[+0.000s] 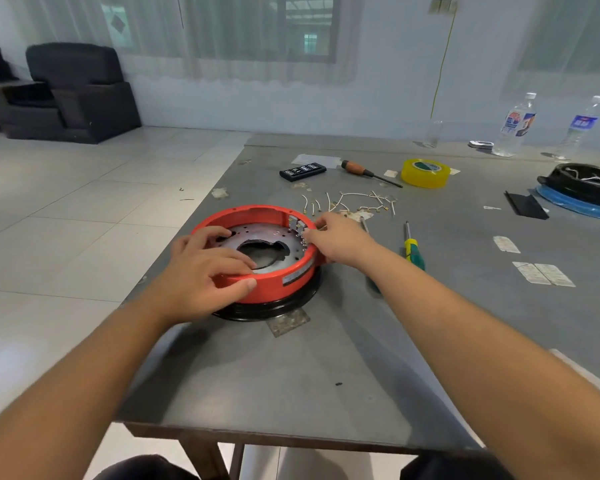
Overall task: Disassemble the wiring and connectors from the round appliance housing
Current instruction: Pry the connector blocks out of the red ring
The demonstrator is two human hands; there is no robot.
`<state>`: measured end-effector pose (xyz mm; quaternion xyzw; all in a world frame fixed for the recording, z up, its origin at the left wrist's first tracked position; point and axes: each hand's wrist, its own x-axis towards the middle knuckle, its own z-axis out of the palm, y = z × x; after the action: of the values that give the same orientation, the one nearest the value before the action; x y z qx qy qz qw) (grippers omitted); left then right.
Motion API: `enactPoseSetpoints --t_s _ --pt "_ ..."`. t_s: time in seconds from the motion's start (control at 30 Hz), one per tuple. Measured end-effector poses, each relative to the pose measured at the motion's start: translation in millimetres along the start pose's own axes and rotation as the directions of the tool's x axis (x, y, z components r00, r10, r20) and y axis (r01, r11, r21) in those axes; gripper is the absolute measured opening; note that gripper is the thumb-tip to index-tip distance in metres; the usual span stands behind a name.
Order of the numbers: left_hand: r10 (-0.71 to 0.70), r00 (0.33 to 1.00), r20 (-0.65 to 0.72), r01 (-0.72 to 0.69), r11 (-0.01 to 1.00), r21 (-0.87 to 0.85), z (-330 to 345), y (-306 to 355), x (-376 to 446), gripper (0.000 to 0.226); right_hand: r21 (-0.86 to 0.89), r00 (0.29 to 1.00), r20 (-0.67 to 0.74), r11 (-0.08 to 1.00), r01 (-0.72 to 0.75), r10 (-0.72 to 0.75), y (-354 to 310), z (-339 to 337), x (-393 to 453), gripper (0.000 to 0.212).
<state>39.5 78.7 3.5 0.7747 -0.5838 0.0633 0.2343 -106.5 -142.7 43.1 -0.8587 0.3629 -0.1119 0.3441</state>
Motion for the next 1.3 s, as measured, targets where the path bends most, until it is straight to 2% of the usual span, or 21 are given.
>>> enactPoseSetpoints --t_s 0.13,0.2,0.3,0.37,0.43,0.5,0.57,0.6,0.67,0.73,0.8,0.87,1.0,1.2,1.3 --pt "-0.048 0.997 0.062 0.042 0.994 0.097 -1 28 6 0.072 -0.06 0.988 -0.145 0.997 -0.056 0.047 -4 14 -10 0.048" --pt "-0.093 0.994 0.053 0.088 0.992 0.091 10 56 8 0.06 -0.031 0.98 -0.19 0.998 -0.062 0.055 -7 25 -16 0.051" --pt "-0.217 0.976 0.004 0.211 0.951 0.226 32 85 17 0.033 -0.005 0.974 -0.215 0.997 -0.075 0.073 -6 35 -22 0.053" --pt "-0.299 0.952 -0.059 0.304 0.916 0.264 41 90 24 0.032 -0.019 0.979 -0.189 0.997 -0.075 0.07 -4 35 -22 0.057" --pt "-0.33 0.936 -0.124 0.351 0.902 0.249 46 91 30 0.034 0.005 0.988 -0.141 0.998 -0.066 0.066 0 30 -22 0.051" --pt "-0.336 0.926 -0.172 0.369 0.902 0.225 49 88 32 0.037 0.133 0.996 -0.053 0.989 -0.061 0.069 5 24 -23 0.034" --pt "-0.306 0.928 -0.211 0.349 0.911 0.218 50 82 30 0.039 0.211 1.0 -0.004 0.977 -0.018 0.019 14 13 -22 0.029" --pt "-0.288 0.932 -0.219 0.334 0.918 0.215 50 79 27 0.039 0.156 0.999 -0.023 0.987 0.031 -0.028 20 4 -21 0.029" --pt "-0.271 0.937 -0.221 0.316 0.928 0.2 49 73 23 0.04 -0.163 0.986 -0.12 0.982 0.099 -0.12 36 -16 -21 0.028" --pt "-0.271 0.936 -0.224 0.313 0.932 0.183 47 68 20 0.042 -0.442 0.972 -0.185 0.896 0.051 -0.146 53 -30 -22 0.029" --pt "-0.271 0.937 -0.219 0.313 0.931 0.187 45 67 20 0.044 -0.569 0.974 -0.208 0.821 -0.051 -0.084 66 -31 -27 0.034" --pt "-0.265 0.939 -0.22 0.309 0.93 0.2 45 67 19 0.043 -0.57 0.966 -0.253 0.816 -0.099 -0.06 72 -20 -32 0.033" --pt "-0.24 0.935 -0.261 0.296 0.934 0.2 47 68 17 0.043 -0.592 0.937 -0.333 0.797 -0.119 -0.108 76 3 -33 0.021" --pt "-0.198 0.943 -0.266 0.248 0.954 0.167 45 64 16 0.041 -0.586 0.947 -0.311 0.8 -0.126 -0.079 79 4 -28 0.022" --pt "-0.173 0.943 -0.286 0.21 0.972 0.104 39 59 14 0.04 -0.44 0.926 -0.374 0.889 -0.128 -0.052 82 3 -26 0.023"
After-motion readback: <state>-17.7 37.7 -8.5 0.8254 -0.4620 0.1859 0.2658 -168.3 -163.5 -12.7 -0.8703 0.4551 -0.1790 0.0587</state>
